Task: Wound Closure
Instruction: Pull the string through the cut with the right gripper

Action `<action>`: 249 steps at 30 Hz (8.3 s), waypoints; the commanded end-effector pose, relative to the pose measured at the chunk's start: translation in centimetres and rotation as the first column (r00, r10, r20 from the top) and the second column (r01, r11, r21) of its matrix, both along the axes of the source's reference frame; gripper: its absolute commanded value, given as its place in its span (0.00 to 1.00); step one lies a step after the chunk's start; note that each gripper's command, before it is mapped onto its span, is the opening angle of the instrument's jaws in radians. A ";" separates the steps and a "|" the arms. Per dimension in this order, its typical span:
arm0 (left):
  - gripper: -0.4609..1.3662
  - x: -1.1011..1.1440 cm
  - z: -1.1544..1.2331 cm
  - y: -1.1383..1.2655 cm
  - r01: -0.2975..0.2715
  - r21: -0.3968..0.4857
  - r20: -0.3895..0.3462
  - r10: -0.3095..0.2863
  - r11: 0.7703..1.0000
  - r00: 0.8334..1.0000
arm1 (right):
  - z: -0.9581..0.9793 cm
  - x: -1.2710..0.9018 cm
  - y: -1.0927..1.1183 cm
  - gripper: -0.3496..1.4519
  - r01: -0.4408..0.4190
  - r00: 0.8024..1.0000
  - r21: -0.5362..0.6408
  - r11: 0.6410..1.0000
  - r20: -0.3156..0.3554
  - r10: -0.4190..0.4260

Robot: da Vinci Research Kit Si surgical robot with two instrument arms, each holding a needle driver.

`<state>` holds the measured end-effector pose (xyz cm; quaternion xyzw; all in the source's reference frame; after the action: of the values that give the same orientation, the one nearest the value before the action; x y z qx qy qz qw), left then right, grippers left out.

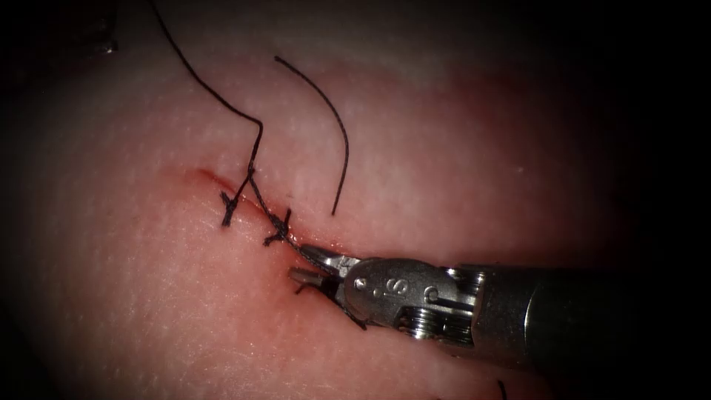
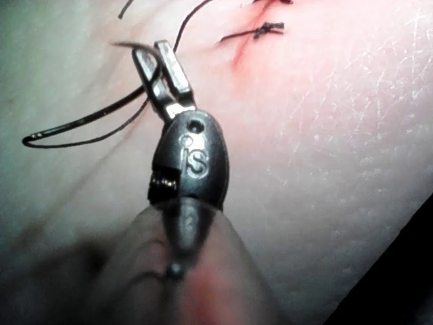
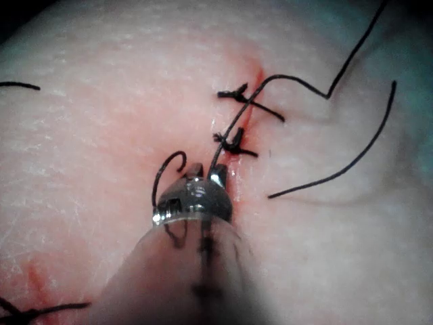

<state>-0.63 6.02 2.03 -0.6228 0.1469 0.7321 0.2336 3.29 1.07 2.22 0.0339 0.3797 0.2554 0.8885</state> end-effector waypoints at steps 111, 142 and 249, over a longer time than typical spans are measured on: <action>0.06 0.82 -0.86 0.31 0.041 -0.007 0.124 -0.040 0.999 0.992 | -0.50 0.03 -0.25 0.00 -0.074 0.960 0.262 0.962 -0.243 0.140; 0.06 0.04 -0.48 -0.08 -0.041 0.029 0.165 0.036 0.999 0.986 | -1.08 0.92 -0.66 0.00 0.163 0.949 0.312 0.936 -0.311 -0.061; 0.06 1.66 -1.39 -0.49 -0.199 0.085 0.285 0.167 0.976 0.944 | -0.60 -1.11 0.25 0.78 -0.461 0.879 0.333 0.823 0.040 0.476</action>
<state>0.91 5.49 0.58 -0.7201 -0.0009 0.6597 0.2152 2.19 1.36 1.68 0.0934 0.3451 0.5320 0.7676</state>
